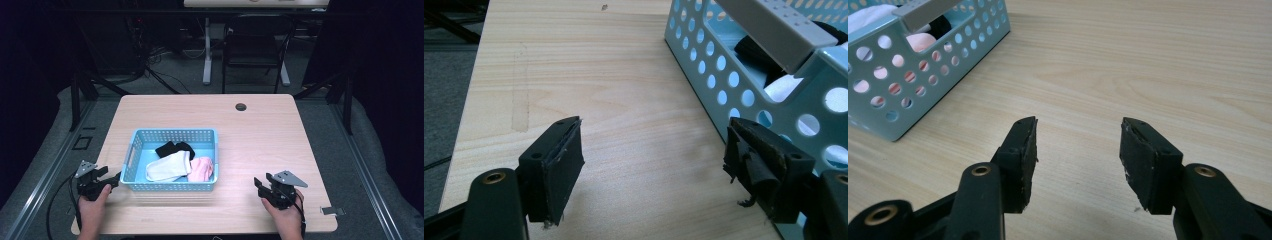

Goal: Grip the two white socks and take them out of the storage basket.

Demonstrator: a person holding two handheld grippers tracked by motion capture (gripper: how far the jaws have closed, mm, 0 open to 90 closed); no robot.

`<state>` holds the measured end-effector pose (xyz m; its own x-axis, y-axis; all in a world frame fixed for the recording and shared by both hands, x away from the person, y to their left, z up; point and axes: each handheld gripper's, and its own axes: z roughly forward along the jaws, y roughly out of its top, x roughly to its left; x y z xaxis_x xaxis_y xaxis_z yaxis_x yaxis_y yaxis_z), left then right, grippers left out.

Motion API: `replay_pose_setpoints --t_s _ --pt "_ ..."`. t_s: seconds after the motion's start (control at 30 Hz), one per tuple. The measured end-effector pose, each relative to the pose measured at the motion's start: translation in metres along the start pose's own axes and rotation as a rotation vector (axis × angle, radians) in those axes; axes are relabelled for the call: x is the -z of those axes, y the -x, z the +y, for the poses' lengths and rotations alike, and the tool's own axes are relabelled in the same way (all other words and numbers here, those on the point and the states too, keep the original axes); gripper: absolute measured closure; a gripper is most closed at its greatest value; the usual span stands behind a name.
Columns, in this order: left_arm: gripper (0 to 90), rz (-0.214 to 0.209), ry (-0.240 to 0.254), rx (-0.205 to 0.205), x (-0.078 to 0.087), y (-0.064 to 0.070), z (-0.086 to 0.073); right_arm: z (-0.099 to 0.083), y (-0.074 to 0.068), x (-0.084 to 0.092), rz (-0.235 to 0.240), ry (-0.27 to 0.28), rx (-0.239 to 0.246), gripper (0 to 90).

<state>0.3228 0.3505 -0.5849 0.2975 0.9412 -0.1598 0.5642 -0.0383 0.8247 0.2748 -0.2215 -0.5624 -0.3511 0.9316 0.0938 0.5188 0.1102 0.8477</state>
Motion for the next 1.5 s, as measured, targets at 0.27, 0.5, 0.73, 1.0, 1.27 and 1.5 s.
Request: replay_pose_setpoints --t_s 0.27,0.5,0.73,1.0,1.27,1.5 --pt "23.4 -0.001 0.003 0.001 0.001 0.000 0.000 0.000 -0.003 0.000 0.013 -0.016 0.005 49.7" --pt "23.4 -0.004 0.003 0.000 0.001 0.000 0.000 0.001 -0.006 0.001 0.020 -0.017 0.003 49.7" --pt "23.4 -0.007 0.014 0.006 0.001 0.000 0.000 0.001 -0.007 0.001 0.012 -0.020 0.009 49.7" --pt "23.4 -0.011 0.016 0.009 0.001 0.000 0.000 0.012 -0.011 0.007 0.015 -0.059 -0.004 48.3" --pt "23.3 -0.014 0.019 0.013 0.001 0.000 0.000 0.044 -0.031 0.004 0.055 -0.149 0.048 47.1" --pt "23.4 -0.015 0.015 0.016 0.001 0.000 0.000 0.071 -0.044 0.004 0.111 -0.150 0.057 50.4"
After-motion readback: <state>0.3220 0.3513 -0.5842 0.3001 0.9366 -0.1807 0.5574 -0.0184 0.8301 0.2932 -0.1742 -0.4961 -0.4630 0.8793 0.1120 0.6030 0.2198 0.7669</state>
